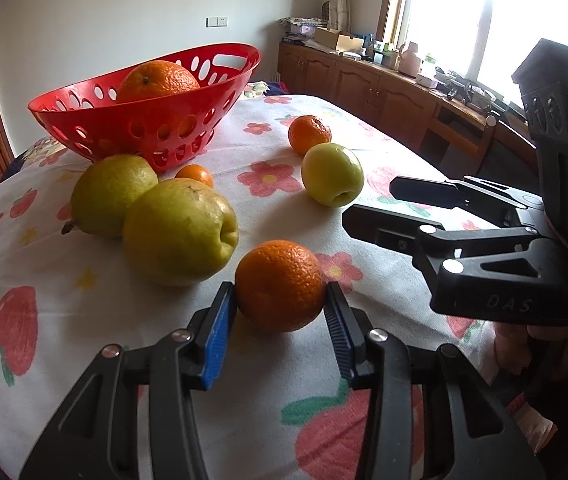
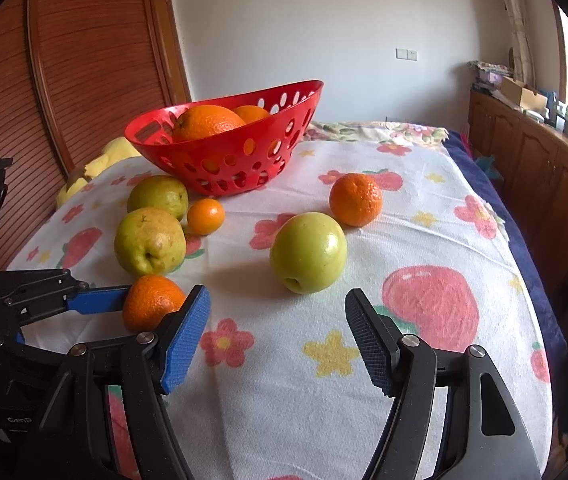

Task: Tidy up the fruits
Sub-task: 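Close the left tool on a small orange on the sheet, then lift the small orange with the left tool while the right tool approaches the green apple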

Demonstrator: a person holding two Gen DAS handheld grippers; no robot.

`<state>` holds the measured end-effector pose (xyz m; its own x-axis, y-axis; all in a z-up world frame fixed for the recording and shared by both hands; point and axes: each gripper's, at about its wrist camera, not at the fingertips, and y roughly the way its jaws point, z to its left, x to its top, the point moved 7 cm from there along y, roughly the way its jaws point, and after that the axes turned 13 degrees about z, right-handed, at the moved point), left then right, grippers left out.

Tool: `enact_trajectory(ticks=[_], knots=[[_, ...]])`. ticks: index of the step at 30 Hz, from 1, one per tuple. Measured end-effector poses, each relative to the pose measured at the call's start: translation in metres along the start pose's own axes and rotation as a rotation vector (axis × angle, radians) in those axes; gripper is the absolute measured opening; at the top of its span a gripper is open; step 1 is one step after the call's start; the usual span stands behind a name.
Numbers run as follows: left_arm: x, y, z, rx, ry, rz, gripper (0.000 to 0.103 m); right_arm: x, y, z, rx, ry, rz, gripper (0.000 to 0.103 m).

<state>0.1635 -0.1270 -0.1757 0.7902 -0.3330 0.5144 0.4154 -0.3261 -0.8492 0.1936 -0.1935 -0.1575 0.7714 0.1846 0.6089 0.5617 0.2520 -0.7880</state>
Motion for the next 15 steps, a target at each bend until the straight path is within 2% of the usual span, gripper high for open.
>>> enact_trajectory(ticks=[4,8,15], knots=[[-0.005,-0.012,0.0,-0.019,0.001,-0.021,0.043,0.0,0.0,0.0,0.001,0.002,0.0,0.072],[-0.015,-0.022,0.004,-0.001,0.007,-0.02,0.043,-0.001,0.0,0.0,0.002,0.002,0.001,0.072],[-0.032,-0.039,0.029,0.013,-0.049,-0.032,0.043,0.0,0.002,-0.001,0.008,0.011,0.001,0.072]])
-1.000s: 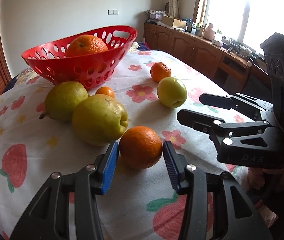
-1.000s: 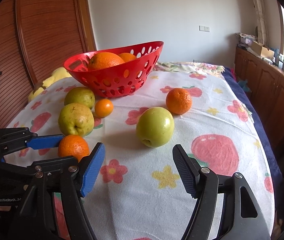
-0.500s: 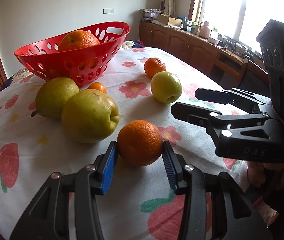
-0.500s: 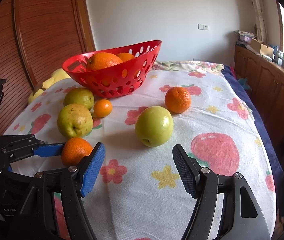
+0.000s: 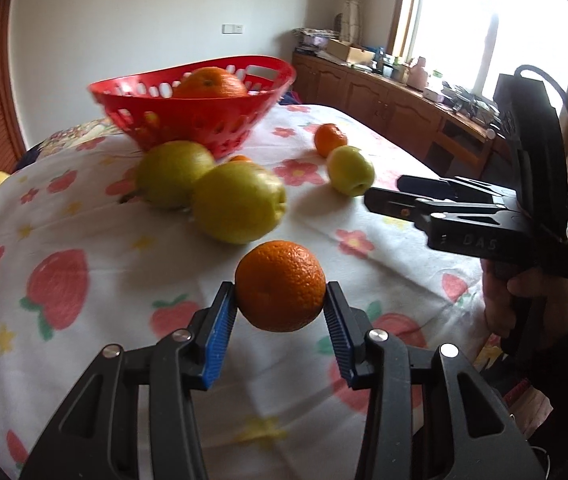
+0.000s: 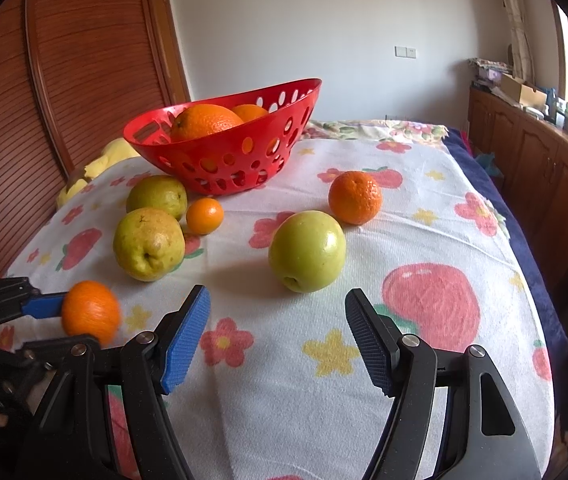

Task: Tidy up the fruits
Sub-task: 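Lift the small orange with the left tool while the right tool approaches the green apple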

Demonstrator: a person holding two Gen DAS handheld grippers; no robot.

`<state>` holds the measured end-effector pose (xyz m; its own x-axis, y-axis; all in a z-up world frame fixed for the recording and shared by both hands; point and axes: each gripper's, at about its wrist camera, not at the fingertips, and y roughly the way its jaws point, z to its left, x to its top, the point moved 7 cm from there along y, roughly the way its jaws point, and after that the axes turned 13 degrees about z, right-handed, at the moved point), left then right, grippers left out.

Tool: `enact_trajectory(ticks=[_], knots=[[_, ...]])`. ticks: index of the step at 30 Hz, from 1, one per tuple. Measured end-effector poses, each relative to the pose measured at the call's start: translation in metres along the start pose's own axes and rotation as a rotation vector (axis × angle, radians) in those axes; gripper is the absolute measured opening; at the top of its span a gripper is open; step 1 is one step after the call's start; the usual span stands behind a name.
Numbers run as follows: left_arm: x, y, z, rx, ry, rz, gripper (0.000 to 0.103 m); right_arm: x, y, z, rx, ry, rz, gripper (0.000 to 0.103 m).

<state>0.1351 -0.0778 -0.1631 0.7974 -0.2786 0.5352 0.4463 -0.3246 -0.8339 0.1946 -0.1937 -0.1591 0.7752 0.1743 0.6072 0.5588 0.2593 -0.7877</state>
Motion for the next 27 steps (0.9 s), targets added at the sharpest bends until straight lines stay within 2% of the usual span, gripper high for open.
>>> enact_trajectory(ticks=[14,22,27], knots=[[-0.002,-0.011,0.054,0.066,-0.096,-0.032,0.043,0.0,-0.001,0.0,-0.001,-0.001,-0.002,0.072],[0.004,-0.014,0.061,0.09,-0.093,-0.043,0.043,0.002,-0.004,-0.002,-0.019,0.002,0.01,0.072],[0.01,-0.017,0.061,0.095,-0.085,-0.055,0.043,0.014,-0.016,-0.006,-0.02,0.0,-0.026,0.072]])
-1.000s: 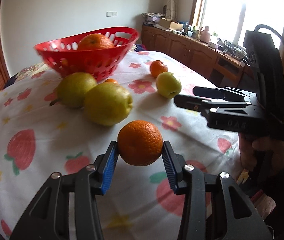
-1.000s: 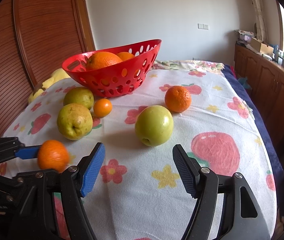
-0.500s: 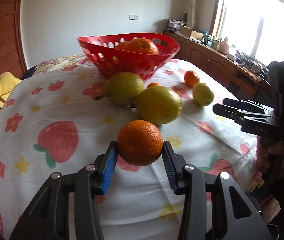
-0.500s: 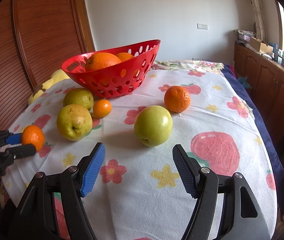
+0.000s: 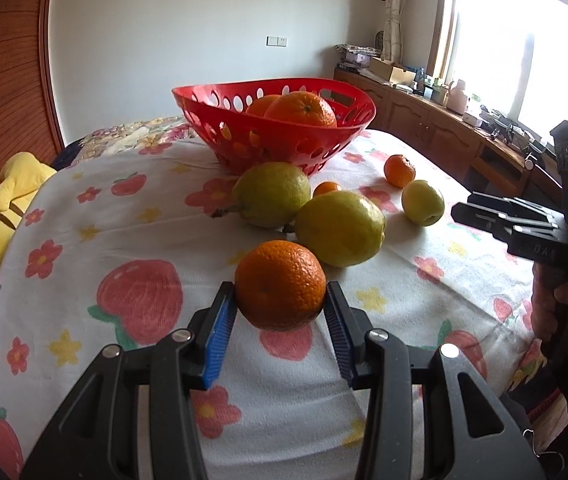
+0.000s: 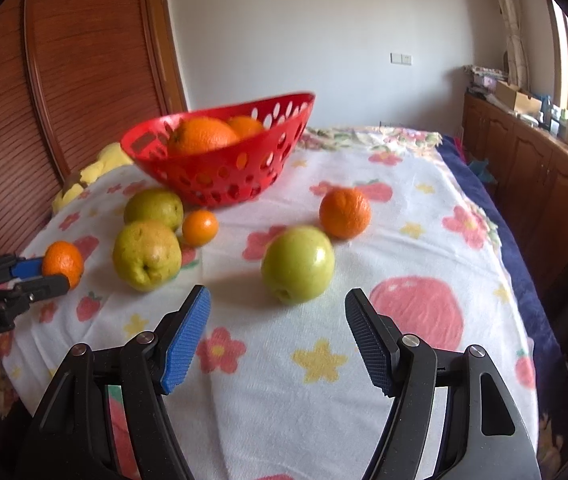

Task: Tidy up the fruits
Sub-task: 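Lift the small orange with the left tool while the right tool approaches the green apple, then close the right tool on the green apple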

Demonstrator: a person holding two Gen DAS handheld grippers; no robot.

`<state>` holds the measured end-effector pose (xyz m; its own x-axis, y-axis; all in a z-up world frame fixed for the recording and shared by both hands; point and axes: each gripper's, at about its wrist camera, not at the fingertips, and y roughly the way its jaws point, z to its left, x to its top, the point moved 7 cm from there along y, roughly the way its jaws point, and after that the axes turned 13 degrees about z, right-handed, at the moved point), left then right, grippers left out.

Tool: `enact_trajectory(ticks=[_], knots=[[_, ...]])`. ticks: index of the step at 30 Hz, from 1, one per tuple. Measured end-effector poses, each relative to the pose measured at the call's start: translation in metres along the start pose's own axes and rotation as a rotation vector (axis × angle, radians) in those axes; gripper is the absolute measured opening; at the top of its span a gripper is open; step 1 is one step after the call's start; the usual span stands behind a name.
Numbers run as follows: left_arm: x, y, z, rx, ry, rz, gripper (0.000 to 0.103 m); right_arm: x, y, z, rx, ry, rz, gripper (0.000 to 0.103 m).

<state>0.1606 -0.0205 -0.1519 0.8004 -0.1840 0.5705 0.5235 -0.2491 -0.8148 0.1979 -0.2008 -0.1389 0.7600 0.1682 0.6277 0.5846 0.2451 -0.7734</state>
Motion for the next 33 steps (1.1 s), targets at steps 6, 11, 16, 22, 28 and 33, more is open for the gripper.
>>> enact_trajectory(ticks=[6,11,16,22,28,33], knots=[[0.017,-0.012,-0.001,0.01,0.003,-0.058,0.043,0.021,0.012,-0.013,-0.024,-0.009,0.02,0.072],[0.031,-0.017,-0.002,0.001,0.013,-0.081,0.043,0.03,0.026,-0.016,-0.01,-0.013,0.048,0.071],[0.046,-0.017,0.002,-0.005,0.011,-0.094,0.043,0.032,0.038,-0.013,0.004,-0.033,0.079,0.069],[0.061,-0.014,0.008,-0.011,0.006,-0.106,0.043,0.032,0.048,-0.011,-0.002,-0.061,0.115,0.068],[0.077,-0.014,0.013,-0.011,0.012,-0.128,0.043,0.03,0.059,-0.007,-0.02,-0.11,0.168,0.053],[0.089,-0.013,0.022,-0.013,0.004,-0.141,0.043,0.03,0.061,-0.004,-0.03,-0.119,0.167,0.053]])
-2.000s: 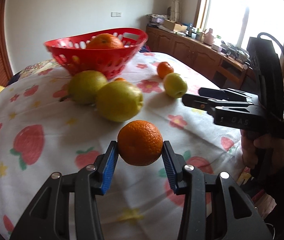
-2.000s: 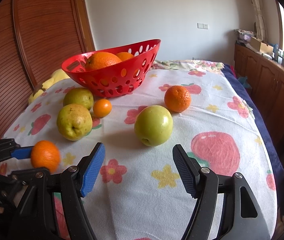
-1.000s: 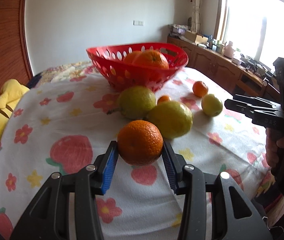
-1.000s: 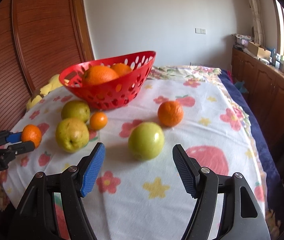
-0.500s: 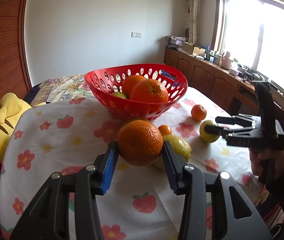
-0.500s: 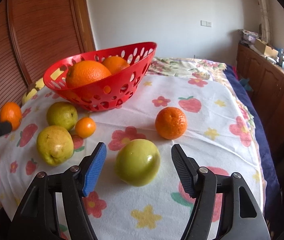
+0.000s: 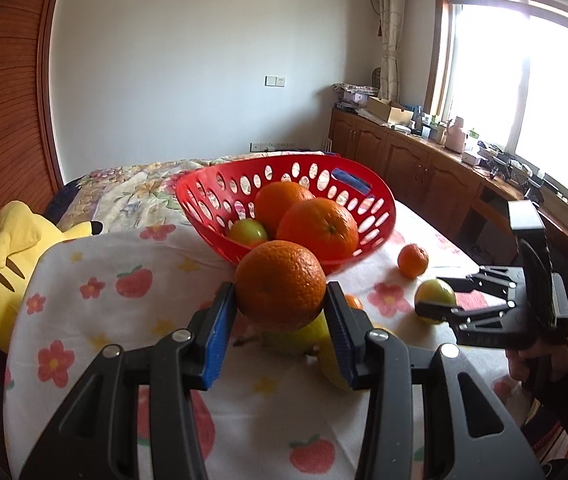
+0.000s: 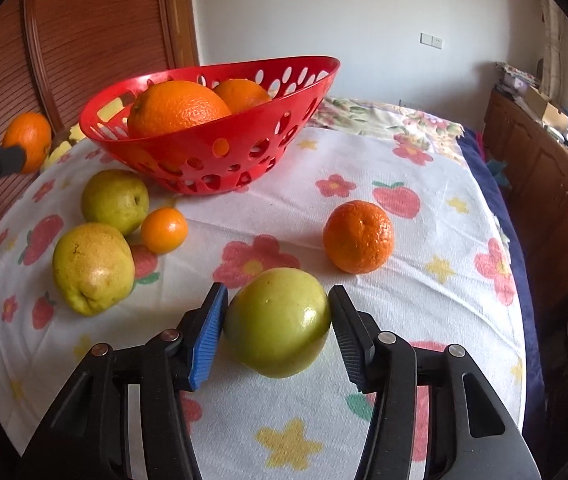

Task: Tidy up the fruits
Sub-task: 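Close the right tool on the green apple, then open the left tool over the basket while the right tool drops the green apple in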

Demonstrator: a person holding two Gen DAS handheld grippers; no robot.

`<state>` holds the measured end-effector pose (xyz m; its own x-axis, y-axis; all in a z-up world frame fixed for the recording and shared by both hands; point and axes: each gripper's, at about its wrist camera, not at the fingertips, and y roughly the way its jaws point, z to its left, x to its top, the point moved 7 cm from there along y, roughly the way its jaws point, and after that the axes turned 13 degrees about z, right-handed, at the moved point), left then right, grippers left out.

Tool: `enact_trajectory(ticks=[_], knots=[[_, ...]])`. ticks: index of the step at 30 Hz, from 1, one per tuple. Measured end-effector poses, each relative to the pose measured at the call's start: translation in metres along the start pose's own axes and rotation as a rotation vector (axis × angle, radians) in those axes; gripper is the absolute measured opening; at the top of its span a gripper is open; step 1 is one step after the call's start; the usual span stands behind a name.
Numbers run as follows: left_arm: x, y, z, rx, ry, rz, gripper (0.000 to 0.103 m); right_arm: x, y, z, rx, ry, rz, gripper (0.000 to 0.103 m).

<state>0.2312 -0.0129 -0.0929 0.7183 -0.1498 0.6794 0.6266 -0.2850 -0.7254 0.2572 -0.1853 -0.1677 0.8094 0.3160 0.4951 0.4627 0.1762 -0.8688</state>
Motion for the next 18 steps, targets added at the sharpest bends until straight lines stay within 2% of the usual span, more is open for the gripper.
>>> enact_trajectory(ticks=[18], knots=[[0.039,0.008,0.006,0.005,0.022,-0.029,0.043,0.002,0.004,-0.001,0.021,0.005,0.001,0.052]])
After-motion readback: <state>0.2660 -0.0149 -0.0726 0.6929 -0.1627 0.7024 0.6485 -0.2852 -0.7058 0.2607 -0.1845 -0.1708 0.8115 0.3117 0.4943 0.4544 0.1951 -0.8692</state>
